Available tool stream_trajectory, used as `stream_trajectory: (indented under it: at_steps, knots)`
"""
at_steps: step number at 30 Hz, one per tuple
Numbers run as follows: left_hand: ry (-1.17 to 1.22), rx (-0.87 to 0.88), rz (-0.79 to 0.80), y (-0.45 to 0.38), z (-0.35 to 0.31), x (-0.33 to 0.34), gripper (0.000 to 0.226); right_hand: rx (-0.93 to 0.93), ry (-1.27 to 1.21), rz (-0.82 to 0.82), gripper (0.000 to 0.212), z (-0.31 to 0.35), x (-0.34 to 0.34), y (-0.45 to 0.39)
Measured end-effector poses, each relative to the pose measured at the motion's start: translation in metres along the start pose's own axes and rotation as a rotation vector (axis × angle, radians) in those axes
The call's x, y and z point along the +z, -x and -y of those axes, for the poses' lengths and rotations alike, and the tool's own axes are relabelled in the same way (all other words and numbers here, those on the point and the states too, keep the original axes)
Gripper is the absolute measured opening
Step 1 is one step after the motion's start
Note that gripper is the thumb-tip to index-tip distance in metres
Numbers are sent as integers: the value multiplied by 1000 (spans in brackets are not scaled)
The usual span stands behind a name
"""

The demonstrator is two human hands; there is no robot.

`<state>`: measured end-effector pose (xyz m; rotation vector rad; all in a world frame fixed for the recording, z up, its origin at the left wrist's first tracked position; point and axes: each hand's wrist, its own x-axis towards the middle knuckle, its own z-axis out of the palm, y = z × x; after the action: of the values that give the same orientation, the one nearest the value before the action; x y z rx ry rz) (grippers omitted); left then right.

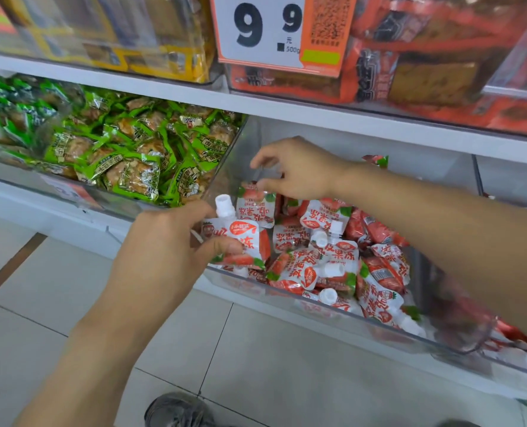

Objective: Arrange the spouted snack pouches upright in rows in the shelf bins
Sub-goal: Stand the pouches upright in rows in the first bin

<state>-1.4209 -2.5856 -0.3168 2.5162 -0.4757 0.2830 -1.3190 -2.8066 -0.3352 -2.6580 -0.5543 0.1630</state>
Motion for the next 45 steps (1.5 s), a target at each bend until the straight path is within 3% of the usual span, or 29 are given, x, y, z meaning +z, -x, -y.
stream_trajectory:
  at_steps: [2,5,14,18,24,28,30,34,38,40,43,45]
  knots:
    - [1,-2,4,0,3,1,41,35,153,167,65,5,17,-19]
    - [0,-14,16,2,6,1,45,123,376,322,77,6,33,-39]
    - [60,-23,1,5,8,0,46,121,403,525,87,13,15,-37]
    - [63,-27,-14,7,8,-1,45,66,204,397,82,9,5,-10]
    - [97,-21,-40,8,4,0,39,-118,65,-150,68,-5,-24,78]
    - [63,-9,-88,2,-2,7,38,18,93,-390,69,-14,-24,144]
    - [53,-20,-115,-1,-5,11,33,142,172,-321,78,-17,-25,171]
    - [56,9,-153,-7,-6,21,8,323,232,-34,101,-1,-40,201]
    - [10,54,-107,-15,-6,33,6,149,36,-228,69,33,-46,172]
    - [15,97,-100,-20,-7,36,7,56,3,-243,66,42,-37,135]
    - [31,181,-55,-25,-6,40,3,22,-69,-57,79,41,-12,77]
    - [42,158,19,-27,-2,41,11,2,-58,41,57,30,8,51]
